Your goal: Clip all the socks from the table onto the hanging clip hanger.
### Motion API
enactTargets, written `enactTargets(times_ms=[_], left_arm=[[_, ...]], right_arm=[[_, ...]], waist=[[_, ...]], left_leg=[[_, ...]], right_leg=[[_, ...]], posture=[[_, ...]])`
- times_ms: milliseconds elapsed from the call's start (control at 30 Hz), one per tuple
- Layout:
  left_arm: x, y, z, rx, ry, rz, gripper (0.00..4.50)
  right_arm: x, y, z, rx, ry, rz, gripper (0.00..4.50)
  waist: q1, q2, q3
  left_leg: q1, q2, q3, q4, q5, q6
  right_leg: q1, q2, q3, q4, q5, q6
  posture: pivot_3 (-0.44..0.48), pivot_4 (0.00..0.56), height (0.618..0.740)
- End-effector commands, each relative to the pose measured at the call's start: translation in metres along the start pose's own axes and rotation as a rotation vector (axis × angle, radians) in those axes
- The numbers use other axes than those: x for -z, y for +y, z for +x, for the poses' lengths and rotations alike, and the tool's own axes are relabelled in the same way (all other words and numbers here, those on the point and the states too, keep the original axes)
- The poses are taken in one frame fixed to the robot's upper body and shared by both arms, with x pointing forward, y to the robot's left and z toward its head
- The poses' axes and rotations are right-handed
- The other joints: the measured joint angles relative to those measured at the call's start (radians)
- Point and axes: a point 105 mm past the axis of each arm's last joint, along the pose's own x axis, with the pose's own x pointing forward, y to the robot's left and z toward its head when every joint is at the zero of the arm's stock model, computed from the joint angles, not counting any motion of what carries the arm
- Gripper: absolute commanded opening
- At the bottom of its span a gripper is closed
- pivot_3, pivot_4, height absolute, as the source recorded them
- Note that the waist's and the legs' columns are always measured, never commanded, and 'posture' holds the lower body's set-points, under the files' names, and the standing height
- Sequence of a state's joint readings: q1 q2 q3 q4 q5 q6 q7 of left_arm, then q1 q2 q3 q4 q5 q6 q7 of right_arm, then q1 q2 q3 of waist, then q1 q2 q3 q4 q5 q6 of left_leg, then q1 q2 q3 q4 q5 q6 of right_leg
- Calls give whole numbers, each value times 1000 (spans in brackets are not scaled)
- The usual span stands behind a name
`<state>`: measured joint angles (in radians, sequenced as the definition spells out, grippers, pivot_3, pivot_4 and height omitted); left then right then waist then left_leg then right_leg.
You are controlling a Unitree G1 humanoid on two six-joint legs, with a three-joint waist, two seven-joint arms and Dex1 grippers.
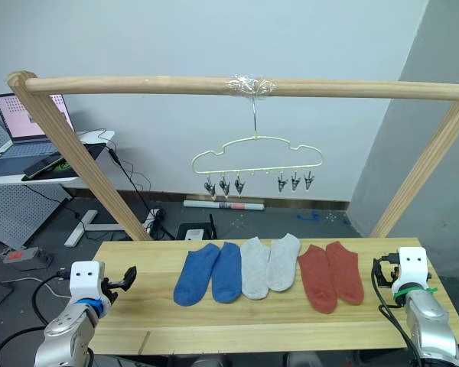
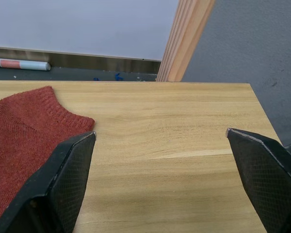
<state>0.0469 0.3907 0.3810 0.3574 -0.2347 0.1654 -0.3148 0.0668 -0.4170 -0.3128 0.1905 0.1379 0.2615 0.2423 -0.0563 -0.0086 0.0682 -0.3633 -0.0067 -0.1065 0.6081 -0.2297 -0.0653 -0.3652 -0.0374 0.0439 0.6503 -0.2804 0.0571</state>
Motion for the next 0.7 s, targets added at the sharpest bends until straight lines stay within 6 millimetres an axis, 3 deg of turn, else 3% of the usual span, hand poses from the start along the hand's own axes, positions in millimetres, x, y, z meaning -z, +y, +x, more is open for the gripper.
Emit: enactTargets(times_ms=[33, 167, 333, 500, 600, 700], left_arm=[[-14, 4, 0, -5, -43, 4, 4445], [-21, 7, -4, -13, -75, 8, 4445], [-38, -10, -12, 52, -144, 42, 4445], [-78, -63, -32, 215, -286, 48, 4445], [-87, -78, -39, 262, -308, 41, 4445], [-104, -105, -42, 339, -358, 51, 4445]], right_arm=[[-20, -5, -2, 12, -74, -25, 4500], [-23, -2, -3, 2, -85, -36, 4500], [-31, 8, -4, -45, -118, -64, 4500], [-57, 46, -18, -277, -220, -122, 4500], [-67, 63, -27, -377, -263, -158, 4500], [-90, 88, -39, -528, -330, -150, 4500]], waist=[[0, 0, 0], [0, 0, 0], [2, -2, 3], [2, -1, 12], [2, 0, 14], [1, 1, 18]], left_leg=[[0, 0, 0, 0, 0, 0], [0, 0, 0, 0, 0, 0], [0, 0, 0, 0, 0, 0], [-1, 0, 0, 0, 0, 0], [0, 1, 0, 1, 0, 0], [0, 1, 0, 0, 0, 0]], right_leg=[[0, 0, 0, 0, 0, 0], [0, 0, 0, 0, 0, 0], [0, 0, 0, 0, 0, -1], [0, 0, 1, -1, -3, -5], [1, 0, 1, 0, -2, -4], [0, 1, 1, 0, -3, -5]], posture=[[-50, 33, 740], [-44, 44, 740], [-44, 57, 740], [-58, 78, 740], [-70, 80, 740], [-74, 82, 740]])
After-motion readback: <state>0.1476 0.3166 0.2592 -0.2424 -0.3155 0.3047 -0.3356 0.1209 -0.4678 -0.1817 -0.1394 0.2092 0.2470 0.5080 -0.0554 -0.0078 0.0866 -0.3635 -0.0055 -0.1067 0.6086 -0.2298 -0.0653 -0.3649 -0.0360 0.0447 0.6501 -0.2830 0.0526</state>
